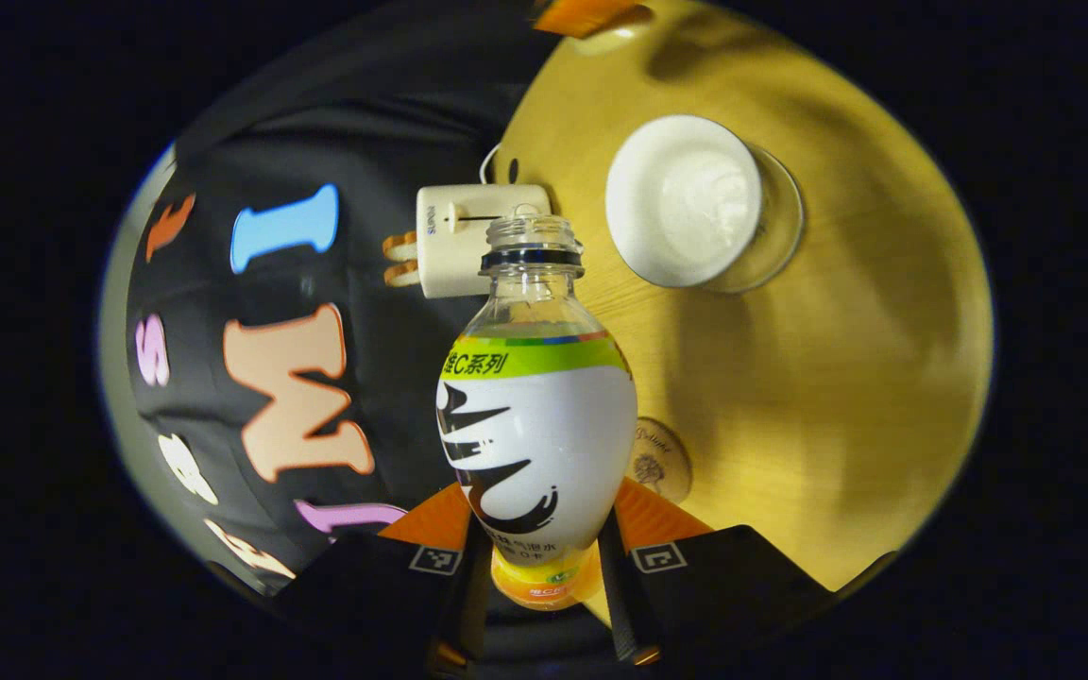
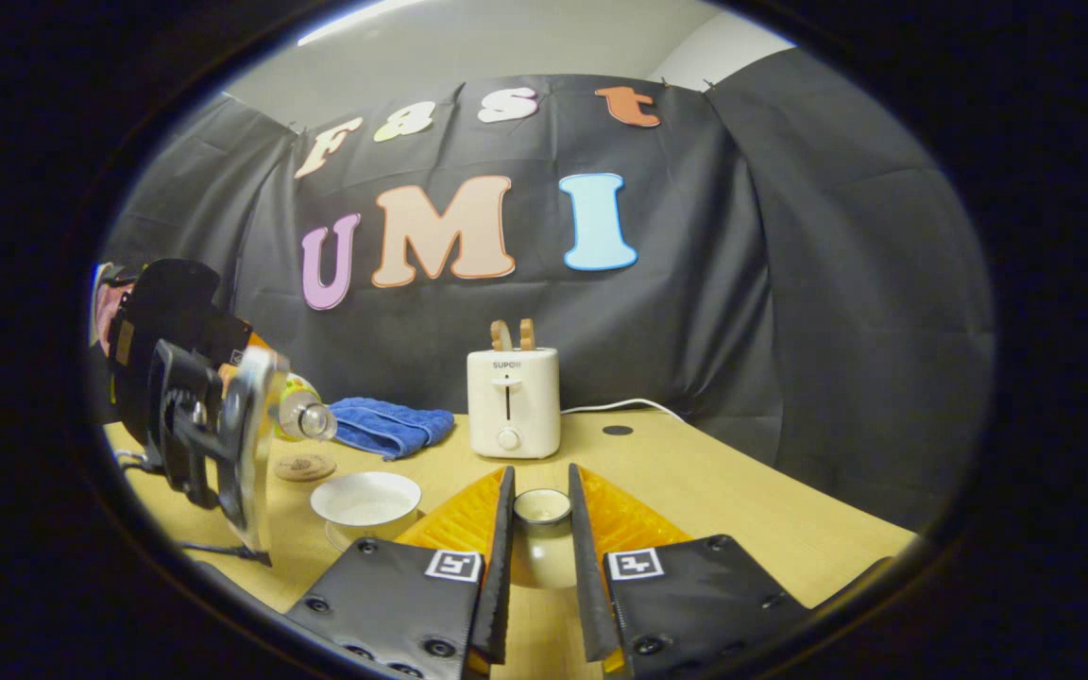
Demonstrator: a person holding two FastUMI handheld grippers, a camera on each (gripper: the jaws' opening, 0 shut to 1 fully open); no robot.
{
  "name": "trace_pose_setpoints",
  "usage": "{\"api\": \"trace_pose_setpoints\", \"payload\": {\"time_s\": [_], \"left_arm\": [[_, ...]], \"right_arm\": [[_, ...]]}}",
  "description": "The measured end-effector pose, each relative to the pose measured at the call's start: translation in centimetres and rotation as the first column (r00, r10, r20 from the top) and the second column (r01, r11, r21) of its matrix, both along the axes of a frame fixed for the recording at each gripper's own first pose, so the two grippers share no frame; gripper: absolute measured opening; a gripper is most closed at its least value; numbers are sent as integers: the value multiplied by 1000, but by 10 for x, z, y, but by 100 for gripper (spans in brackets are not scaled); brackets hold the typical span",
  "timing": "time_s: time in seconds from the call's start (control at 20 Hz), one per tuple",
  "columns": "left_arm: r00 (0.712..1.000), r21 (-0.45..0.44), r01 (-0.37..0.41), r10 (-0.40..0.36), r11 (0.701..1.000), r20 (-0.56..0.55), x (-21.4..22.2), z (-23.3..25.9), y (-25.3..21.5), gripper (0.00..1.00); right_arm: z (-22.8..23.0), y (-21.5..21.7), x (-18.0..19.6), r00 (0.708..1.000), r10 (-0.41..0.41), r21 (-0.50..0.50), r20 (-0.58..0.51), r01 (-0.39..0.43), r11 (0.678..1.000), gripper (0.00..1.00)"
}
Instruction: Open the teacup lid with one hand, grasp the water bottle and pour water into the teacup with the other hand; after pouring, place the water bottle on the coaster and then close the teacup lid.
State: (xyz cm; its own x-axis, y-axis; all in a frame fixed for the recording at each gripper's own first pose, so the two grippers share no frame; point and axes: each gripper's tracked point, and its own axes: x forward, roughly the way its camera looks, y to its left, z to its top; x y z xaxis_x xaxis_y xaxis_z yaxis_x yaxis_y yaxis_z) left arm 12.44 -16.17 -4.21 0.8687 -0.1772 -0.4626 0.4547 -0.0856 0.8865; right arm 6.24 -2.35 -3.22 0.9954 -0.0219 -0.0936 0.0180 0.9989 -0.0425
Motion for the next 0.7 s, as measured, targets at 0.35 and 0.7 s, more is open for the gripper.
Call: {"api": "trace_pose_setpoints", "payload": {"time_s": [0.35, 0.7], "left_arm": [[987, -615, -155, 89, 773, -137, -3, 29, -25, 49], [975, -930, -216, 112, 298, -191, 1, 41, -41, 48]], "right_arm": [[0, 0, -1, 1000, 0, 0, -1, 0, 1000, 34], [0, 1, -1, 1000, 3, 0, 0, -3, 1000, 34]]}}
